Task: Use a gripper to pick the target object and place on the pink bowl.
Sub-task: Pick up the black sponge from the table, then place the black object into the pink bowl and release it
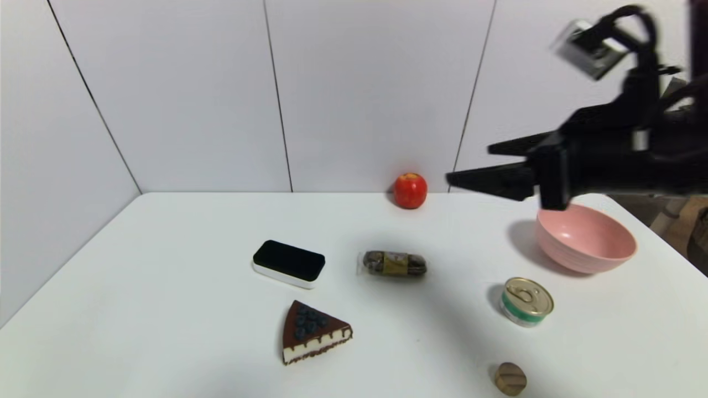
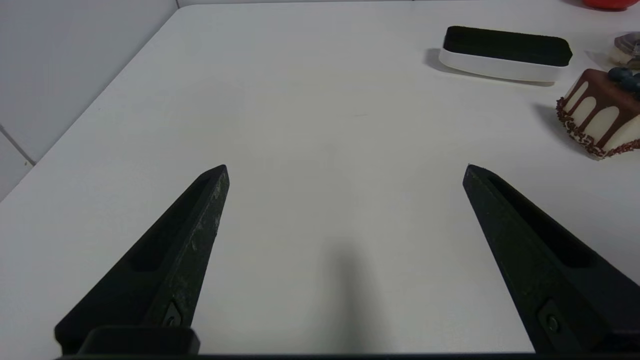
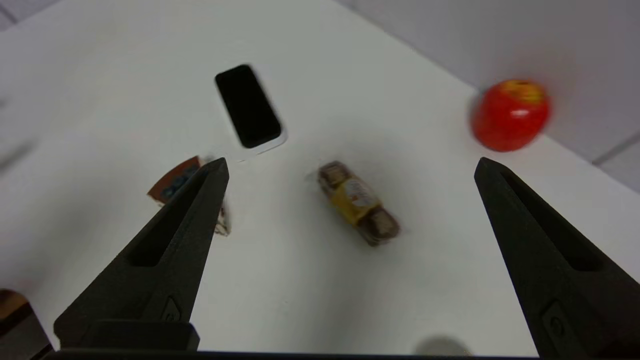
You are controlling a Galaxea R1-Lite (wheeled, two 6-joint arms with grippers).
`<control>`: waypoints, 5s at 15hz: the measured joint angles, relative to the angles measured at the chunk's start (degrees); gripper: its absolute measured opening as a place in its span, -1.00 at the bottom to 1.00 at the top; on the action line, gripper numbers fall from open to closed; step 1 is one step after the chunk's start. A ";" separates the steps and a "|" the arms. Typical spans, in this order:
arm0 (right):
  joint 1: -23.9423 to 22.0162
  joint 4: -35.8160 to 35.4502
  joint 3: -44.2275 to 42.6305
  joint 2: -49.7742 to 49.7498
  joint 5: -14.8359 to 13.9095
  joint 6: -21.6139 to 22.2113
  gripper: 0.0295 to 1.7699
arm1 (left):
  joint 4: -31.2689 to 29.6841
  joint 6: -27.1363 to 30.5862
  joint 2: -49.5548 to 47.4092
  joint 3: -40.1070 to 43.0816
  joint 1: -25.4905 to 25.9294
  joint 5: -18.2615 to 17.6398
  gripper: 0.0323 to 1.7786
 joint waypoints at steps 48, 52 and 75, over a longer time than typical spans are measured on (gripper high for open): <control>14.41 2.23 -37.55 52.13 -2.89 -3.80 0.10 | 0.00 0.05 0.00 0.00 0.00 0.00 0.90; 14.53 2.27 -37.66 47.56 -2.94 -3.43 0.08 | 0.00 0.06 0.00 0.00 0.00 0.02 0.90; -33.82 6.07 4.82 6.86 -2.84 -4.05 0.08 | 0.00 0.05 0.00 0.00 0.00 0.02 0.90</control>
